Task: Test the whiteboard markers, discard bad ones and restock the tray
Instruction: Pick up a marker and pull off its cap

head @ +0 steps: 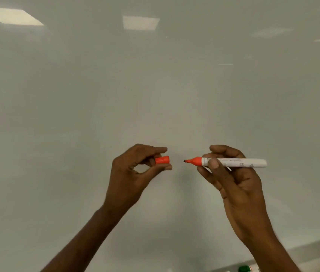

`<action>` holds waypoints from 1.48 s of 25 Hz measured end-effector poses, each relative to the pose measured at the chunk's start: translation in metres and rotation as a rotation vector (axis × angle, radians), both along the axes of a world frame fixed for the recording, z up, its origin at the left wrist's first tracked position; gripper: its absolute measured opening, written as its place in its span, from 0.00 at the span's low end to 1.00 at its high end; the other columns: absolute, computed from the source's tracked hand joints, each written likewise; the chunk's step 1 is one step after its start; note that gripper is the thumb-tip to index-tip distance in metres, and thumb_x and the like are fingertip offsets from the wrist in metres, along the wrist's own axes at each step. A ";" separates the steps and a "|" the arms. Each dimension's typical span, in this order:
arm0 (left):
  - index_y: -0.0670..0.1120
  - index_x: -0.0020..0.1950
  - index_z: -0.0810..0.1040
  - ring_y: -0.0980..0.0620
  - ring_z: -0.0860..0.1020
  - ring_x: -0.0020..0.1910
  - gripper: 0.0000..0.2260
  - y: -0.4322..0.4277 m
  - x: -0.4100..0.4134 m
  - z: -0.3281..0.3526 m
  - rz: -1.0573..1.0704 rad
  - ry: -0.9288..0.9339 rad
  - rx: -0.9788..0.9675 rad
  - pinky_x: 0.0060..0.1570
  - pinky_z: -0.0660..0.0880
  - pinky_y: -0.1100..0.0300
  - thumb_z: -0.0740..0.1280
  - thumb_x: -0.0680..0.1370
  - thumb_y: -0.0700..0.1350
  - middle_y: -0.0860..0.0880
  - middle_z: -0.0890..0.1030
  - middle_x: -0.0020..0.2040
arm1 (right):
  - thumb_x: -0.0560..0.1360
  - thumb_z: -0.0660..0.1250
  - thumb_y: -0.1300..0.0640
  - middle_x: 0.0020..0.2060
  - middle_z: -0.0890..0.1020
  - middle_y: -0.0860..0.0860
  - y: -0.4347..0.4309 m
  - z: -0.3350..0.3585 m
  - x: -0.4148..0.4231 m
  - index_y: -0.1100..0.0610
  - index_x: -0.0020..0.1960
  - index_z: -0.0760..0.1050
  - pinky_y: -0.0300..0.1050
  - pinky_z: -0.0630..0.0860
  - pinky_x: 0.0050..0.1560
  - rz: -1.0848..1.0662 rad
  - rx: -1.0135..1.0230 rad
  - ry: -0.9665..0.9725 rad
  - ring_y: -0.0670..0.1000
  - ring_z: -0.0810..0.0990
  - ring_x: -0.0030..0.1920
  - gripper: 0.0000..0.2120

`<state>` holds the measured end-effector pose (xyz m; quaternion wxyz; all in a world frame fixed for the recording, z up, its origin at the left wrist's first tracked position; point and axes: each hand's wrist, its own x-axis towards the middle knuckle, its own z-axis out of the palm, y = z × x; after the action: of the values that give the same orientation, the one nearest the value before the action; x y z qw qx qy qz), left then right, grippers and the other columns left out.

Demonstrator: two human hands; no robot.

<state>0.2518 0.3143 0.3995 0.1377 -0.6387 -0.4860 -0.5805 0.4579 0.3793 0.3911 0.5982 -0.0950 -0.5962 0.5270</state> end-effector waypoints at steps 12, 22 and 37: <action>0.56 0.52 0.84 0.60 0.84 0.48 0.12 -0.003 0.049 -0.067 -0.402 -0.299 -0.273 0.49 0.78 0.72 0.76 0.69 0.49 0.60 0.86 0.46 | 0.71 0.72 0.63 0.55 0.83 0.56 -0.057 -0.043 0.013 0.50 0.72 0.57 0.51 0.81 0.56 -0.362 -0.078 -0.096 0.57 0.86 0.51 0.37; 0.58 0.48 0.83 0.60 0.84 0.42 0.07 -0.037 0.096 -0.156 -0.590 -0.552 -0.750 0.39 0.77 0.75 0.71 0.71 0.52 0.63 0.86 0.38 | 0.74 0.73 0.63 0.52 0.82 0.59 -0.111 -0.146 0.043 0.48 0.68 0.62 0.63 0.78 0.60 -0.508 -0.482 -0.063 0.60 0.84 0.54 0.30; 0.53 0.48 0.87 0.58 0.85 0.39 0.05 -0.054 0.201 -0.279 -0.723 -0.312 -1.295 0.43 0.82 0.65 0.75 0.74 0.48 0.55 0.87 0.39 | 0.75 0.70 0.69 0.53 0.81 0.63 -0.171 -0.286 0.148 0.50 0.67 0.65 0.54 0.82 0.54 -0.604 -1.082 0.187 0.59 0.83 0.52 0.27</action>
<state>0.4525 0.2606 0.1207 -0.5341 -0.6221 -0.5039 -0.2716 0.6055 0.2087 0.1049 0.6376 -0.5021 -0.1368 0.5680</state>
